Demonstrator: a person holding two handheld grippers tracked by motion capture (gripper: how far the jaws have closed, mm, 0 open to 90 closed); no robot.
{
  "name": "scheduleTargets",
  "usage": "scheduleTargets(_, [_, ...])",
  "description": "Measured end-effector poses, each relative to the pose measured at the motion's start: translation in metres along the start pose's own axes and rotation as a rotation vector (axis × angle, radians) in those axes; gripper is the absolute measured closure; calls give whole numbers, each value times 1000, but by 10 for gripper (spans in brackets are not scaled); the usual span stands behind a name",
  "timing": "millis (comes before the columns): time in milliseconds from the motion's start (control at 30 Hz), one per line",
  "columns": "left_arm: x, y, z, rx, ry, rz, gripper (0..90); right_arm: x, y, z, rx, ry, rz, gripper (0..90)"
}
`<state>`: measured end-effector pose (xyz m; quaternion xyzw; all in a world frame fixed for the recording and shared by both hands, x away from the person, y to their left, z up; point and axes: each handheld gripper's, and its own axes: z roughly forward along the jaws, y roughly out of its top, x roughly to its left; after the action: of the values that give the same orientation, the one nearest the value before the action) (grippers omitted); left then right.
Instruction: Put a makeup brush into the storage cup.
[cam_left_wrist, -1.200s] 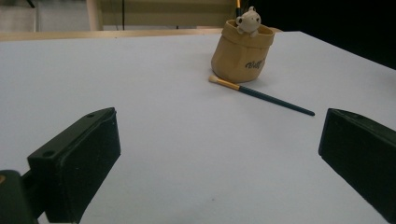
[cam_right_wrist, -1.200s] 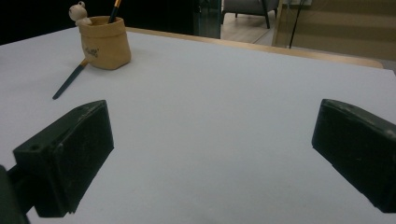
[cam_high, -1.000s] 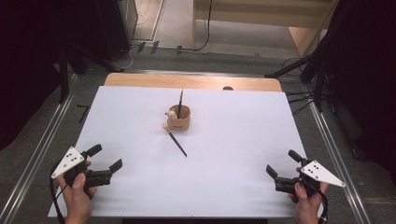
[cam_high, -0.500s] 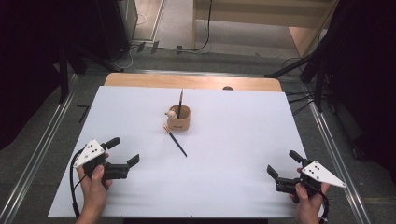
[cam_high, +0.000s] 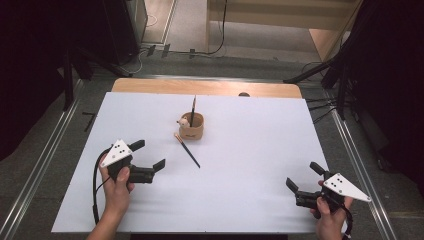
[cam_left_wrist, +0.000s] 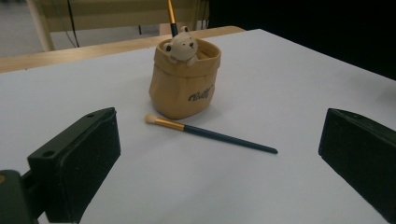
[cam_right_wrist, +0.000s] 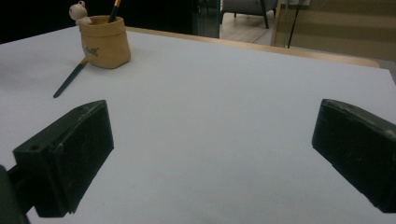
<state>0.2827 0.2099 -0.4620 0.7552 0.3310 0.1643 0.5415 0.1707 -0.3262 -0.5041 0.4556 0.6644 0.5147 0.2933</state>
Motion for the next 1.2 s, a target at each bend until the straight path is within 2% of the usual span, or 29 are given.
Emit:
scheduleTargets(400, [-6,9,34,33,-86,0,0,0,0,1,2,3,-2,0])
scheduleTargets(533, [-7,11,44,55,-112,15,0,0,0,1,2,2,-1,0])
scheduleTargets(767, [-5,14,59,88,-172,12,0,0,0,1,2,2,-3,0])
scheduleTargets(900, [-7,15,68,116,-201,33,0,0,0,1,3,2,-4,0])
scheduleTargets(1067, [-6,18,80,187,-245,65,0,0,0,2,4,3,-3,0])
scheduleTargets(1100, [-5,19,83,203,-266,66,0,0,0,2,4,3,-1,0])
scheduleTargets(1200, [-5,22,88,237,-278,91,0,0,0,2,5,3,-2,0])
